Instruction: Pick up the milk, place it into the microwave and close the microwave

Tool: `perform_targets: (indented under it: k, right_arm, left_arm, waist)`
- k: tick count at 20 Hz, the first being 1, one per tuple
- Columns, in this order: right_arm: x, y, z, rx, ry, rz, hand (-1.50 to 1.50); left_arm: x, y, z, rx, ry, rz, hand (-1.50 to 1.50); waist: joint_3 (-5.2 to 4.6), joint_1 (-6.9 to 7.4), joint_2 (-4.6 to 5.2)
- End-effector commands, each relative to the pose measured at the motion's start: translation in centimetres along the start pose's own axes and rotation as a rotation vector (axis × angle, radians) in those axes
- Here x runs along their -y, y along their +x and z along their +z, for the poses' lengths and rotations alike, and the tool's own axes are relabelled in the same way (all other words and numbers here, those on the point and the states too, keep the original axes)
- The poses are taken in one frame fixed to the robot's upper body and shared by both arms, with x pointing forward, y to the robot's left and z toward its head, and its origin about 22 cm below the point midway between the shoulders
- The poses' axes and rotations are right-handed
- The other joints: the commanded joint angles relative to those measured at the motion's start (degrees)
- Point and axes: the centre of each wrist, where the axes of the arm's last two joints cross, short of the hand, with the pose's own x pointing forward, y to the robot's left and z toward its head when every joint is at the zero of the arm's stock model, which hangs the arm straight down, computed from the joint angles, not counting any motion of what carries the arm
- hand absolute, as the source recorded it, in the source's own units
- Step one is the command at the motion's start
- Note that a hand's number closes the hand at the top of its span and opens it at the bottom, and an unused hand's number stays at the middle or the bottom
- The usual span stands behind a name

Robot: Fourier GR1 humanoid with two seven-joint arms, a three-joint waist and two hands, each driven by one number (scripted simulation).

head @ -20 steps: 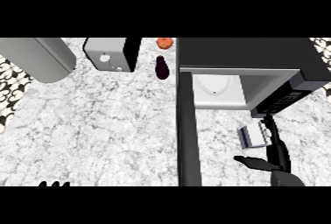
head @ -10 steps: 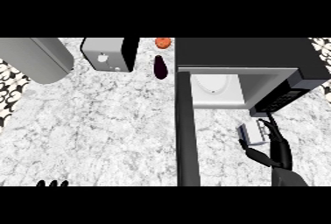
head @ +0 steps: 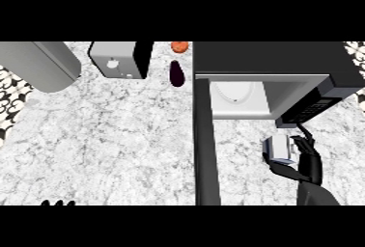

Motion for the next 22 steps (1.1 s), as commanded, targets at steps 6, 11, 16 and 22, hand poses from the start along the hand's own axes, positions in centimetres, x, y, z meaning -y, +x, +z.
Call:
perform_targets:
  k: [6, 11, 16, 22]
  right_arm:
    - [-2.9, 1.2, -2.1, 0.179, 0.062, -0.082, 1.50]
    - [-3.5, 0.9, -0.8, 0.201, 0.074, -0.081, 1.50]
    - [-2.5, 1.5, -1.0, 0.228, 0.081, -0.069, 1.50]
    - [-3.4, 3.5, 0.3, 0.247, 0.082, -0.093, 1.50]
  left_arm:
    - [0.6, 0.5, 0.4, -0.018, 0.003, 0.022, -1.50]
    - [0.1, 1.0, 1.2, -0.014, 0.012, -0.005, -1.50]
    - [0.4, 1.3, 0.2, 0.000, 0.006, 0.004, -1.50]
    - [2.0, -0.3, 1.3, -0.010, -0.037, 0.008, -1.50]
  waist:
    - [-0.11, 1.17, -0.40]
    - [-0.26, 0.42, -0.84]
    - [-0.34, -0.59, -1.07]
    - [-0.41, -0.98, -1.23]
